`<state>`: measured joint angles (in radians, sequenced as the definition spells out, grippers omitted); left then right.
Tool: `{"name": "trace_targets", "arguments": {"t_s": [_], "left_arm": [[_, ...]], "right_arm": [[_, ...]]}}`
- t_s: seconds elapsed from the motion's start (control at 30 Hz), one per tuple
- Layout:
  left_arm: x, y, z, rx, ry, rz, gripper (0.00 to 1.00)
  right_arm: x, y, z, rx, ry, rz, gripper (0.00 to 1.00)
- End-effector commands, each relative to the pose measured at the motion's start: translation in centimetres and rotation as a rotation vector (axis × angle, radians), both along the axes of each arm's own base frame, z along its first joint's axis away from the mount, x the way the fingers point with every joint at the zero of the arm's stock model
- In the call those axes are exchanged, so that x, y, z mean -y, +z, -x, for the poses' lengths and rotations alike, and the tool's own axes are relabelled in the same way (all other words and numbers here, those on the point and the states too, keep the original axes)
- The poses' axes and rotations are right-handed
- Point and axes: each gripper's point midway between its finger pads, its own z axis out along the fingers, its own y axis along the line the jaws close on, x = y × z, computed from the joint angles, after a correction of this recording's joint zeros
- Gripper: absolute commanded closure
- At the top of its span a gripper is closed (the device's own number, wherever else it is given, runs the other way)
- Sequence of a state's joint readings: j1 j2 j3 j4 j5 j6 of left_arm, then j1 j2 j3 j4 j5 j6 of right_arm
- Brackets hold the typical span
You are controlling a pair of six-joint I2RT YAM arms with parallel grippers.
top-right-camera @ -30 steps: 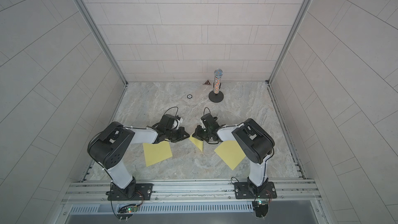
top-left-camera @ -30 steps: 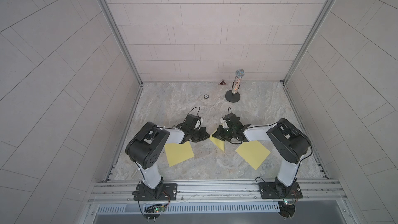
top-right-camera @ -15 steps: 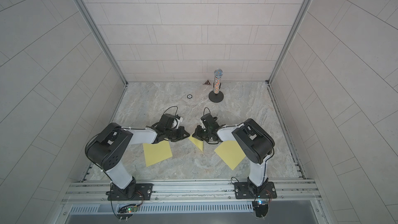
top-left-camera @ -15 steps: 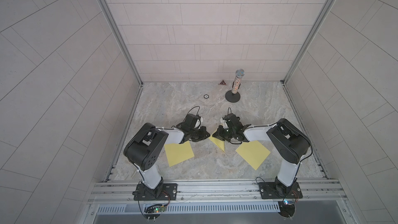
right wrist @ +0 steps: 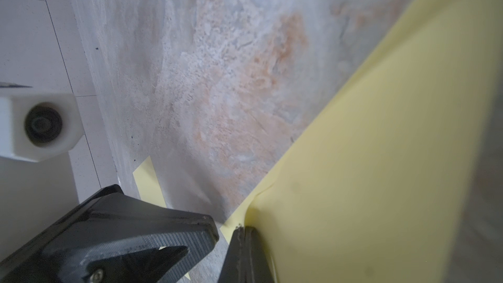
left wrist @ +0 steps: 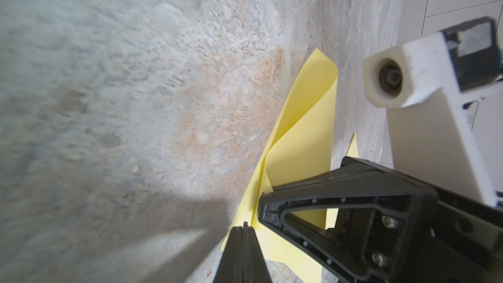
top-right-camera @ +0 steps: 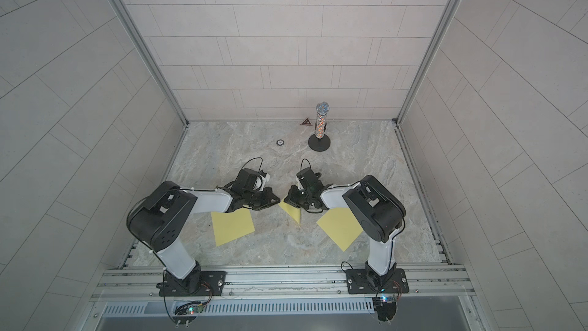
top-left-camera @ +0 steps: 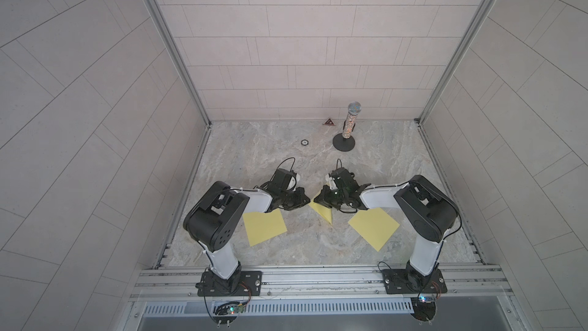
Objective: Fold the square paper diagonally
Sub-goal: Fold the paper at the center of the board.
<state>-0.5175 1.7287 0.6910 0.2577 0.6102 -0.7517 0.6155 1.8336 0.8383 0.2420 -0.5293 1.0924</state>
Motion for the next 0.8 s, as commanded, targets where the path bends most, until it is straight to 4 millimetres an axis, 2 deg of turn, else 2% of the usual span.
{"name": "trace_targets", "arguments": {"t_s": [0.0,0.4,0.77], "left_arm": [[0.1,-0.8,0.7,-0.022,-0.016,-0.002,1.00],[-0.8,-2.1,1.2,-0.045,-0.008,-0.058,1.00],[-1.8,-3.4,2.0,-0.064,-0.024,-0.123,1.00]], "right_arm": [[1.3,-2.0,1.5,-0.056,-0.007,0.081,1.00],[1.2,-1.8,1.5,-0.051,-0.007,0.077,1.00],[0.1,0.7,1.1,0.009,0.032,0.041,1.00]]}}
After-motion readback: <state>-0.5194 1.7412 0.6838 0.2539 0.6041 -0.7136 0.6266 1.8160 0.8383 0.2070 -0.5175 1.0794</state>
